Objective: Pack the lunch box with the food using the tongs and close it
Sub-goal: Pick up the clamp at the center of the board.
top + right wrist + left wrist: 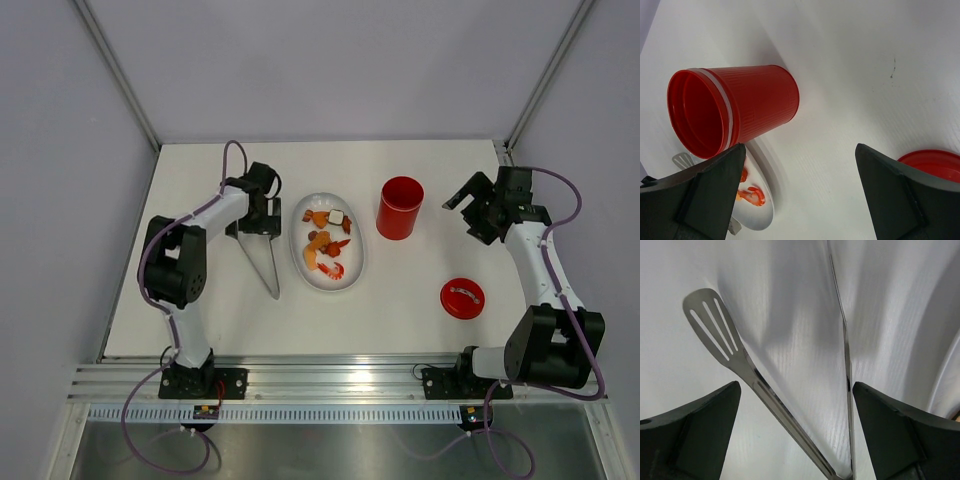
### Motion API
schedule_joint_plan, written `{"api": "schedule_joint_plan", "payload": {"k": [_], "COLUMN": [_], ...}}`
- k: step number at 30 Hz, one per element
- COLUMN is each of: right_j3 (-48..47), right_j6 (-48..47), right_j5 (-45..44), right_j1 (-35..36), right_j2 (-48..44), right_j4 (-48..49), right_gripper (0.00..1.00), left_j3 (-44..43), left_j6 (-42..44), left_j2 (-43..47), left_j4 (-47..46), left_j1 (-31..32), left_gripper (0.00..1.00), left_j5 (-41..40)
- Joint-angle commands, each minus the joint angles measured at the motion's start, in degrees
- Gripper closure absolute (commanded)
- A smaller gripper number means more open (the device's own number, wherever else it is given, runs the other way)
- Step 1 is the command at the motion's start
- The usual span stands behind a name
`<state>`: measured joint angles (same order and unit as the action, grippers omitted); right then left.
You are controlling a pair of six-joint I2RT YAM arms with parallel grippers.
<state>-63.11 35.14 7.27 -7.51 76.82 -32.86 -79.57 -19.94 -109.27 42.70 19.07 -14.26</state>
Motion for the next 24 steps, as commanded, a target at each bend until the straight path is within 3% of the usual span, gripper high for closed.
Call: {"api": "schedule_joint_plan", "payload": {"k": [1,5,10,16,24], "right_j3": [0.36,0.45,0.18,-0.26,1.06], "right_j6": [-0.24,-0.15,-0.07,-0.77,-0.77], "right_j5": [2.31,2.58,3.28,3.54,3.81], "right_j1": [-0.14,-0.14,-0.14,-0.14,-0.14], "right_j2": [-2.46,-3.25,-3.69,-4.13,-5.27], "right_j4": [0.52,0.61,0.69,0.26,0.25], "right_gripper": [0.01,0.0,0.0,0.01,0.01], "left_j3": [-2.35,3.44,13.9,20.59,20.33], "left_j6": [3.43,-2.01,-14.13,-23.46,-23.65], "left_j2": [2.65,9.94,17.06,17.08,11.73], "left_j4": [1.6,0.37,-3.49,-8.41,-11.76], "left_j1": [-0.26,-0.09,3.07,6.94,6.77], "left_gripper": [0.01,0.01,0.01,0.01,0.01], "left_j5": [-0.08,4.23,4.07,1.35,-2.35]}}
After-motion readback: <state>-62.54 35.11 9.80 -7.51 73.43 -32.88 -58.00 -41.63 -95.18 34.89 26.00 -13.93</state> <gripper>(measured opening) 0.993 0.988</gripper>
